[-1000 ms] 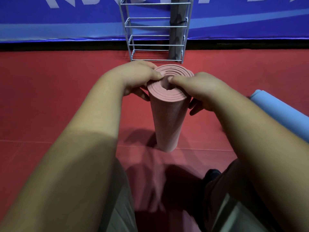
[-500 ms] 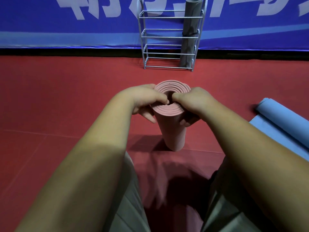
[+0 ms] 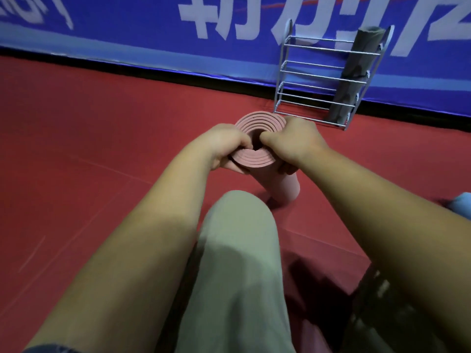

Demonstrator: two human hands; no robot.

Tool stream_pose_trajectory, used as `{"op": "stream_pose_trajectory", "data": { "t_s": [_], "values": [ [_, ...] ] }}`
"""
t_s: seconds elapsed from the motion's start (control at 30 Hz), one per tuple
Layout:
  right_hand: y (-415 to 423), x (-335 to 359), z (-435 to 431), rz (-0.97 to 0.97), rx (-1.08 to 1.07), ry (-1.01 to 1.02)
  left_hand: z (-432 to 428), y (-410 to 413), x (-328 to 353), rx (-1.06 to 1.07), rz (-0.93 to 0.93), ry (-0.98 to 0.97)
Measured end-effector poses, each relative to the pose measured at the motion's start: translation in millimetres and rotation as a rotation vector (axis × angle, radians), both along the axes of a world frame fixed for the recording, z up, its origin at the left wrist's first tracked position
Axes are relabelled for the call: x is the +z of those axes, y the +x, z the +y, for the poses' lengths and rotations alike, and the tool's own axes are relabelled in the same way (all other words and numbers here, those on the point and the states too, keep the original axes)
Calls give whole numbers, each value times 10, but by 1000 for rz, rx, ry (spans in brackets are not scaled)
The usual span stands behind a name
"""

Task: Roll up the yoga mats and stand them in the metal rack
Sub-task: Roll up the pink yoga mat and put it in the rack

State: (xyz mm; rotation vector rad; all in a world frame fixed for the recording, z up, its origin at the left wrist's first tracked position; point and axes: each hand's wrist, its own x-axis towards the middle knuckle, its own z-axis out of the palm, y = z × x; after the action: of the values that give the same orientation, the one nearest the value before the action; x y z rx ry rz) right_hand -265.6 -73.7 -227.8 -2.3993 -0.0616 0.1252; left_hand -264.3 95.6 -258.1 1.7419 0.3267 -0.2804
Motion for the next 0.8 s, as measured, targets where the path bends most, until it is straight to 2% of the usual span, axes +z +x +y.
{"op": "stream_pose_trajectory", "data": {
  "t_s": [0.23, 0.47, 0.53, 0.6, 0.7, 0.8],
  "values": [
    [-49, -139, 1217, -90, 186, -201, 1108, -371, -359, 169, -20, -104],
    [-459, -1104, 2208, 123, 440, -529, 1904, -1130, -1635, 193, 210, -180],
    [-602, -1334, 2435, 123, 515, -625, 2051, -1343, -1962, 230, 238, -239],
    [-691, -1433, 2658, 95, 591, -733, 2163, -1493, -2160, 253, 257, -274],
    [-797, -1455, 2914, 177, 674, -896, 2294, -1645, -2319, 267, 292, -216],
    [-947, -1508, 3139, 227, 751, -1003, 2393, -1799, -2523, 314, 325, -317]
  ]
}}
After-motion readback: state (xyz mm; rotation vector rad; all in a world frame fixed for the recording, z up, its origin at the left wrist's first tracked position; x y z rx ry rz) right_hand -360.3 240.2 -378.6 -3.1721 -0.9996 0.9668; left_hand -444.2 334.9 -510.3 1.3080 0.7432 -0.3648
